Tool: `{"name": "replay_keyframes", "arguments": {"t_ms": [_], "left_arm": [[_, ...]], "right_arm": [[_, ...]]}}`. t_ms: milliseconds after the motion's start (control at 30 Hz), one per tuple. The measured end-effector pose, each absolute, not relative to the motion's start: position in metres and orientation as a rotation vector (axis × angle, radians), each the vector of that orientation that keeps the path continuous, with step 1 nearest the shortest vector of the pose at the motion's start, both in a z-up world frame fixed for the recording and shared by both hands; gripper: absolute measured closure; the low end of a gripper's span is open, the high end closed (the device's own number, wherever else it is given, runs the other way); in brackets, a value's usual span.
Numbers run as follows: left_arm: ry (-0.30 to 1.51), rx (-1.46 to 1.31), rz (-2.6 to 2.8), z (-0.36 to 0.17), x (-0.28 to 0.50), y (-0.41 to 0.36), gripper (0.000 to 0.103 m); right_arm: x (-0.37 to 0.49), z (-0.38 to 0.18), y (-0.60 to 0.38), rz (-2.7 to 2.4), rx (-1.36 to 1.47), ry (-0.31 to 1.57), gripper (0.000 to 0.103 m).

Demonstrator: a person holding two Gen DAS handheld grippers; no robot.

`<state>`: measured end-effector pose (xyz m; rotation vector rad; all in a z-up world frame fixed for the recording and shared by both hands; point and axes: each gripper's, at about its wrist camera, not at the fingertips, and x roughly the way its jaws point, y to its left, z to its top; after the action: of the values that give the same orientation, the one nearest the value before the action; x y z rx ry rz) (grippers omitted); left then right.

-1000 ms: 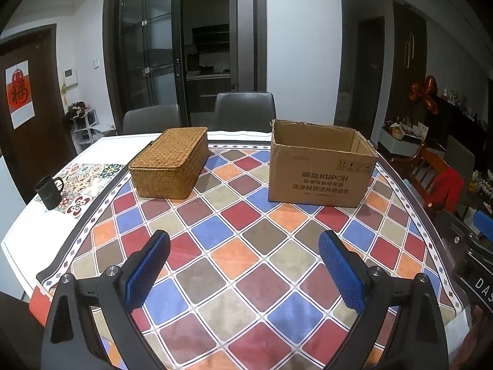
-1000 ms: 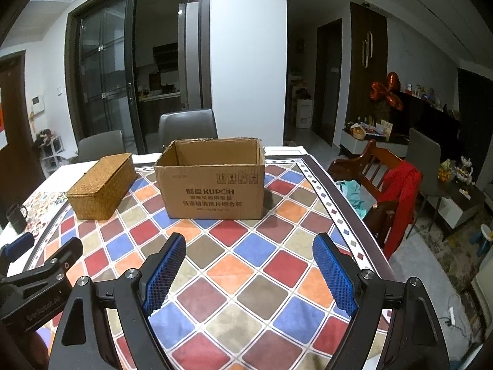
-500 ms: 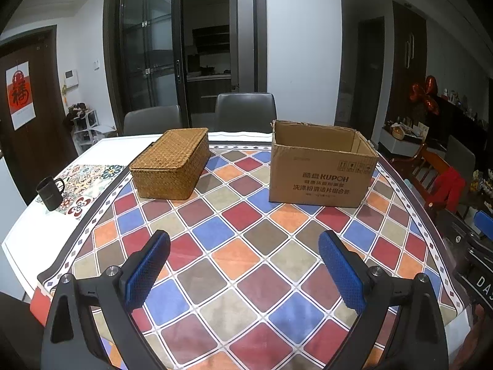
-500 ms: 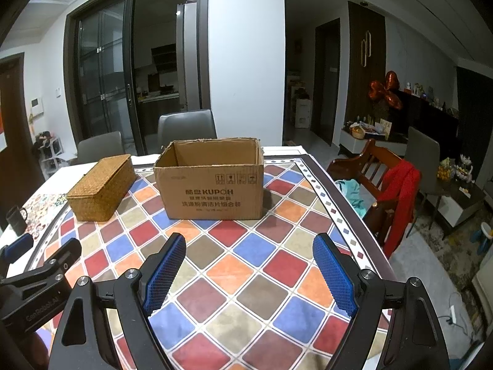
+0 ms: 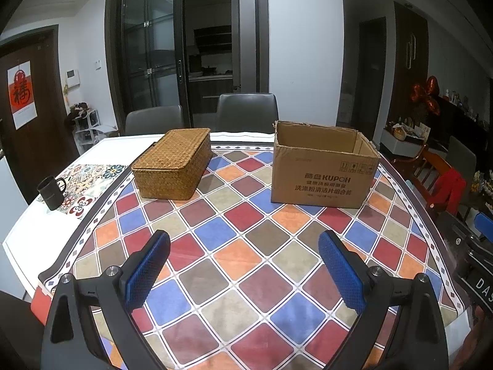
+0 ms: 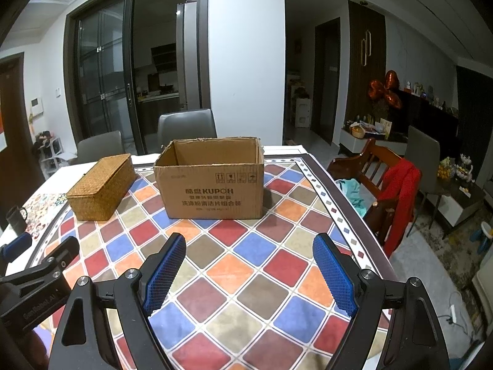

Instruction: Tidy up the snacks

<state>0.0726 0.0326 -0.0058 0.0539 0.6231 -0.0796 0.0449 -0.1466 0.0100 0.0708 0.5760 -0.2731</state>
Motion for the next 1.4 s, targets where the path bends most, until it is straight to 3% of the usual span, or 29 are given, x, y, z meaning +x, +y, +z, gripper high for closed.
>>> {"name": "replay_keyframes", "arguments": {"t_ms": [1400], "left_arm": [[0.624,0.059,-0.062,-0.0097,0.0727,0.0313,0.004]], "right_arm": [[0.0416,0.0103,-0.1470,-0.288,0.065,0.569,0.018]]}}
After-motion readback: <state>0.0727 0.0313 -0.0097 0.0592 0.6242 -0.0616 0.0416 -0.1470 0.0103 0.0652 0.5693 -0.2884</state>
